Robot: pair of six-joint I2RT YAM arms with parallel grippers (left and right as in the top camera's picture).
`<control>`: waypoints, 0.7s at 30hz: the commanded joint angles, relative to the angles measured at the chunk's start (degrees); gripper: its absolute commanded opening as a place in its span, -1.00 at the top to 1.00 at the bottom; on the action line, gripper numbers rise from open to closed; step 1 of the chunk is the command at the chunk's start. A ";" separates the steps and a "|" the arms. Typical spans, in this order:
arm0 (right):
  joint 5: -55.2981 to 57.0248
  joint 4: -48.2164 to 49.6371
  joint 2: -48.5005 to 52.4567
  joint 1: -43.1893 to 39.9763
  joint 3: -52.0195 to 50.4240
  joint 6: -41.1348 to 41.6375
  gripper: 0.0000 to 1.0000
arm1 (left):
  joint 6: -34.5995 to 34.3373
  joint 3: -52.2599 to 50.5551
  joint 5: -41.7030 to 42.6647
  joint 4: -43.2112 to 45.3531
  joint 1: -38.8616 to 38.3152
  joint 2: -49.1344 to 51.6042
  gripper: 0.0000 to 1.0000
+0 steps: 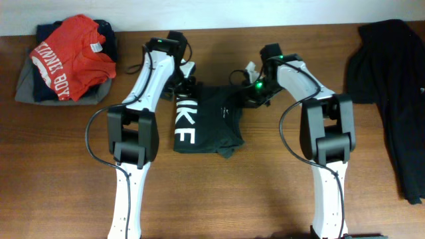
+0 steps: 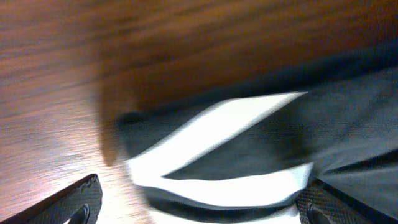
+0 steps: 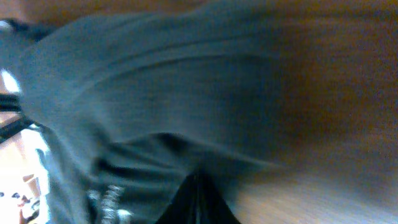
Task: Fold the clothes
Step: 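Adjust the bundle's top edge with both grippers, pressing it flat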
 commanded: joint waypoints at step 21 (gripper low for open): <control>-9.27 -35.89 -2.91 4.79 11.28 -23.96 0.92 | -1.01 16.74 8.57 -19.26 -1.46 0.55 -0.98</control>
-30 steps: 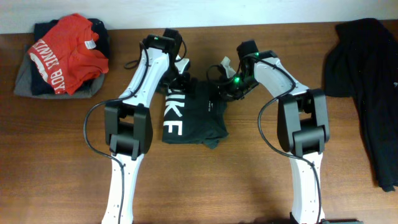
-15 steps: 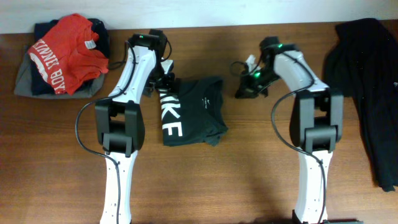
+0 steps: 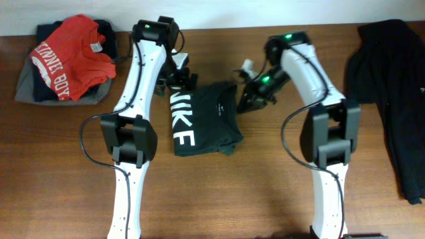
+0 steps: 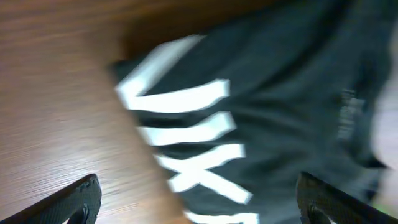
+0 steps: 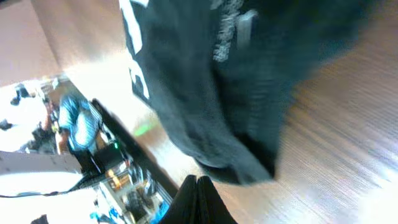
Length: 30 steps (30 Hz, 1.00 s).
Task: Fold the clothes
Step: 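Adjust the bundle's top edge with both grippers, pressing it flat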
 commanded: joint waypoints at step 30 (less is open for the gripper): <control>12.55 18.91 -0.98 0.57 -23.23 15.17 0.92 | -4.20 -15.56 -12.68 1.70 2.67 0.20 -0.98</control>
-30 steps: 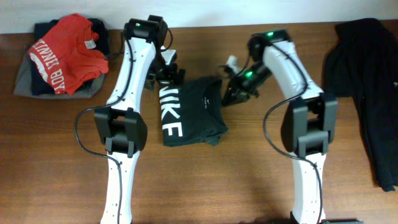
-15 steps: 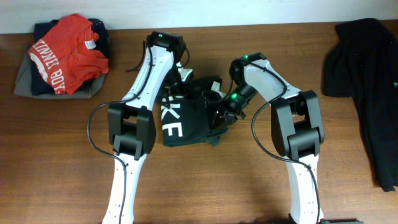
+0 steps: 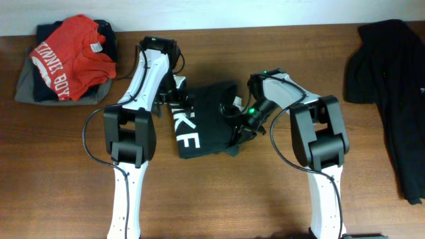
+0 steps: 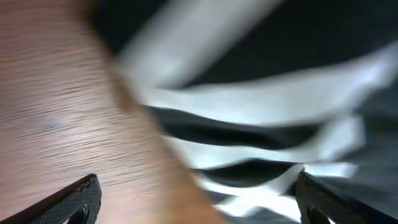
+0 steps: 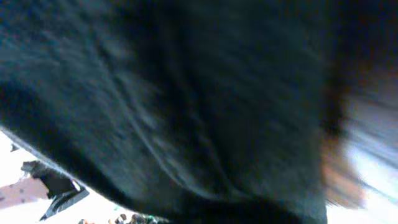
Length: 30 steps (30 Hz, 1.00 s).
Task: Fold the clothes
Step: 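Adjust the bundle's top edge with both grippers, pressing it flat, then lift the right gripper away and lower the left gripper onto the bundle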
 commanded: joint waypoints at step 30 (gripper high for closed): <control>26.16 -2.25 -2.86 -11.41 21.09 7.48 -0.98 | -4.02 14.97 8.61 -1.03 2.34 -1.33 -0.98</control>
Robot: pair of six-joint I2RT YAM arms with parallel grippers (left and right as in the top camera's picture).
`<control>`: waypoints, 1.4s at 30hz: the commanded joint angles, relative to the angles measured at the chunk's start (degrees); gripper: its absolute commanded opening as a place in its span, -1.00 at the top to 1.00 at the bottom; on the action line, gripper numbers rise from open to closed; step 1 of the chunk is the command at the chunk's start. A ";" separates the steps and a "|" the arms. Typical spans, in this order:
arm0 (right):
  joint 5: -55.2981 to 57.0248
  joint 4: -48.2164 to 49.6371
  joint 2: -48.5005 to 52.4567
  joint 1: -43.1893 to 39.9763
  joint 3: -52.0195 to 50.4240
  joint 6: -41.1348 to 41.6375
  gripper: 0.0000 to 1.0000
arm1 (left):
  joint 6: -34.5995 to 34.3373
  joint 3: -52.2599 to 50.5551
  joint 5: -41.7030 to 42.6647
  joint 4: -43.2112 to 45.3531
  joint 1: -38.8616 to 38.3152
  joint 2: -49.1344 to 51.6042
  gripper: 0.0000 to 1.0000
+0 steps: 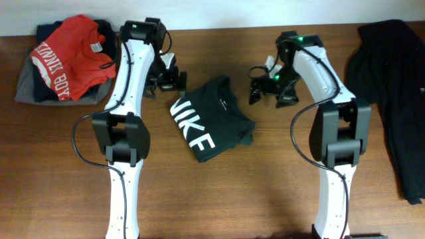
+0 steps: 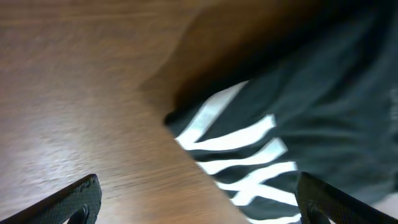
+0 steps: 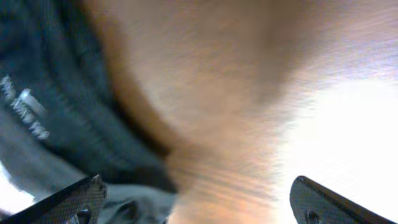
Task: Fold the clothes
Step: 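Lift the right gripper away and lower the left gripper onto the bundle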
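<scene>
A folded black shirt (image 1: 214,121) with white lettering lies mid-table, turned so the letters run diagonally. My left gripper (image 1: 174,79) hovers open off its upper left corner. In the left wrist view the lettering (image 2: 239,158) shows ahead, and the left gripper (image 2: 199,202) has only bare wood between its fingertips. My right gripper (image 1: 262,89) is off the shirt's upper right, clear of it. In the blurred right wrist view the right gripper (image 3: 199,199) is open over wood, with dark cloth (image 3: 56,118) at the left.
A stack of folded clothes topped by a red shirt (image 1: 70,56) sits at the back left. A crumpled black garment (image 1: 392,86) lies along the right edge. Both arms reach up from the table's near side.
Both grippers were against the black shirt's sides; now they are drawn back to the upper left and upper right, open. The shirt lies more turned, with its lettering slanted, and a little lower right.
First both grippers were at the folded shirt's top corners, left open and right shut. Then they stood a little back from its top edge. Later they were at its sides. Now the shirt lies rotated and both grippers are apart from it, open.
</scene>
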 commanded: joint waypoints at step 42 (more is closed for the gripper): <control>6.23 4.94 0.70 -12.66 0.33 4.70 -0.98 | -25.03 -85.22 6.82 57.33 -5.38 -47.84 -0.98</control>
